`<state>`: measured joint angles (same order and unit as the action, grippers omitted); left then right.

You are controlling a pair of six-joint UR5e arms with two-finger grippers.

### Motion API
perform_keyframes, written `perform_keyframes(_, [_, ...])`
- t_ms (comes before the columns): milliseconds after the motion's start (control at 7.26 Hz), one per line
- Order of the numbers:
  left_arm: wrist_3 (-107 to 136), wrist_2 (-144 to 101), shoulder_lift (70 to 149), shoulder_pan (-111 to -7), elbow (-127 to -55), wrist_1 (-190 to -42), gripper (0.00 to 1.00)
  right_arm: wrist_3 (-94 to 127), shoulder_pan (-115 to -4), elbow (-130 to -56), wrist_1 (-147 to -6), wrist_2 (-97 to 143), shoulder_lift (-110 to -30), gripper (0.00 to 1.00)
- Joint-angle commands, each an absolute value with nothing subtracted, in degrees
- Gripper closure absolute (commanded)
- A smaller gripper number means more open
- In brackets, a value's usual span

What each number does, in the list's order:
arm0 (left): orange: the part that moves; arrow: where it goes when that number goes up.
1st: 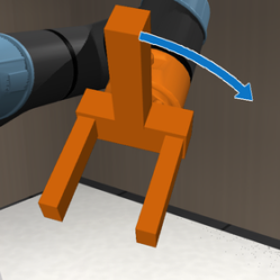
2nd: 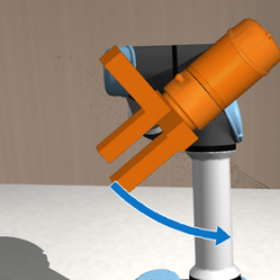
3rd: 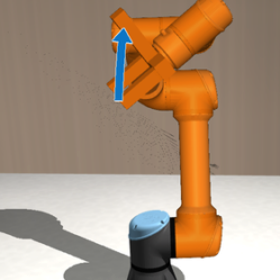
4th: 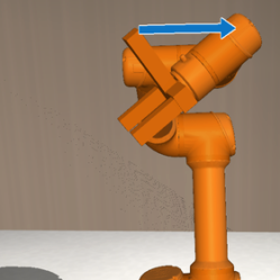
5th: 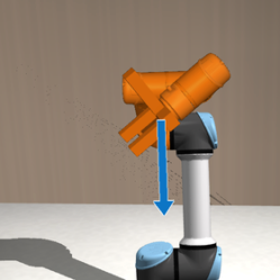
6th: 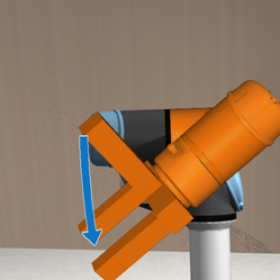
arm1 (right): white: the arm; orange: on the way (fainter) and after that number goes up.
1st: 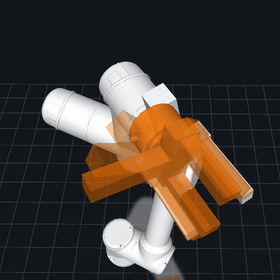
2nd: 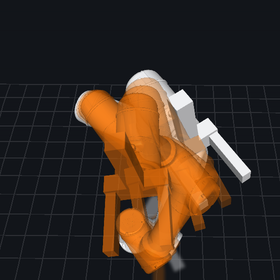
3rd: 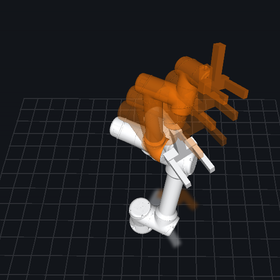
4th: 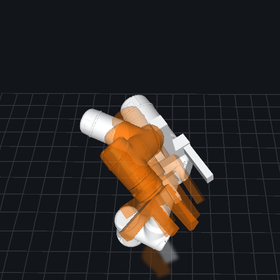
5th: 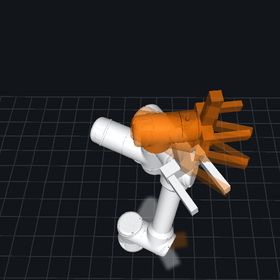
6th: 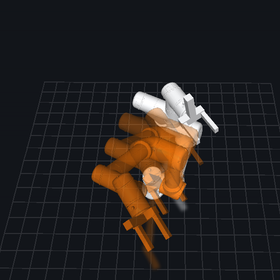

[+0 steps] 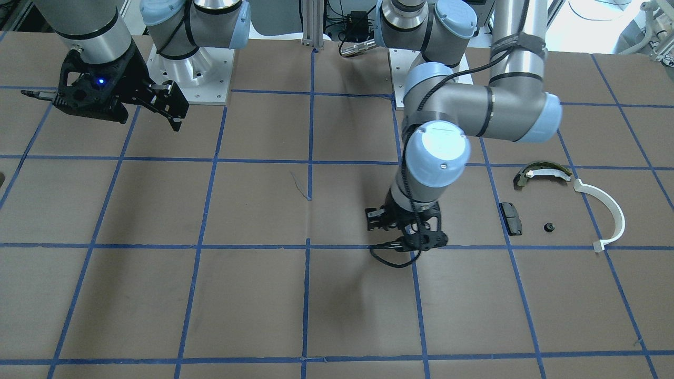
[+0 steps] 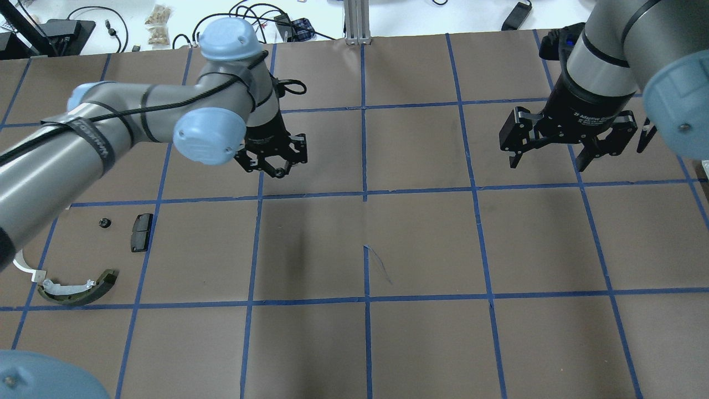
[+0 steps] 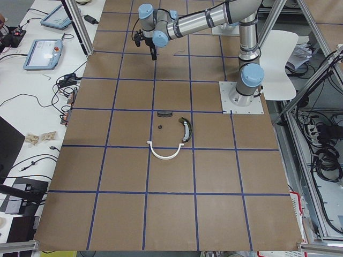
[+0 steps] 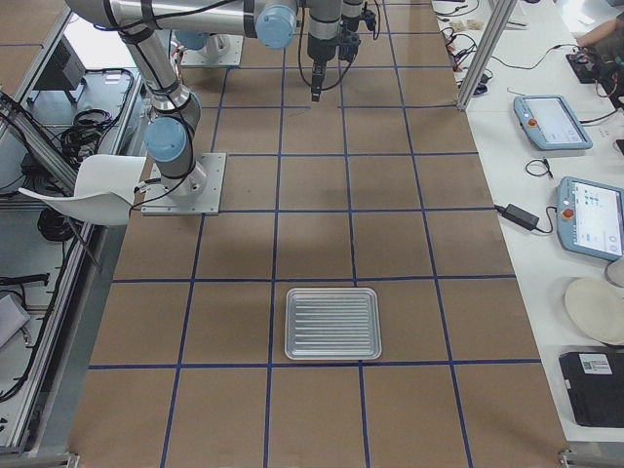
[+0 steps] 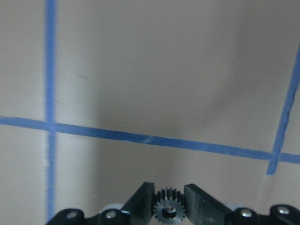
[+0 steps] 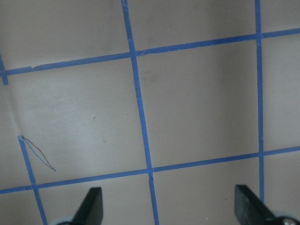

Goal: Place bearing gear from tray to pile

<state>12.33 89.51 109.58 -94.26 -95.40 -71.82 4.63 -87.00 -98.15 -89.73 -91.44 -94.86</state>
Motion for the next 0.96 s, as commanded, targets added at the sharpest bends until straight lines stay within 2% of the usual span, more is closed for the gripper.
perform_keyframes(0, [-1.5, 94.0, 107.5, -82.8, -96.1, -75.7, 1.0, 4.6, -87.1, -98.2, -89.9, -91.4, -94.9, 0.0])
perform_keyframes(413, [-17.6, 98.8, 109.1, -68.9, -98.6, -74.4, 1.0, 3.9, -87.2, -97.9, -91.2, -91.2, -94.7, 0.0])
perform_keyframes(827, [-30.9, 102.6, 112.2, -59.2, -105.0, -57.6, 1.0, 2.1, -87.2, -98.0, -93.2, -91.3, -94.9, 0.0])
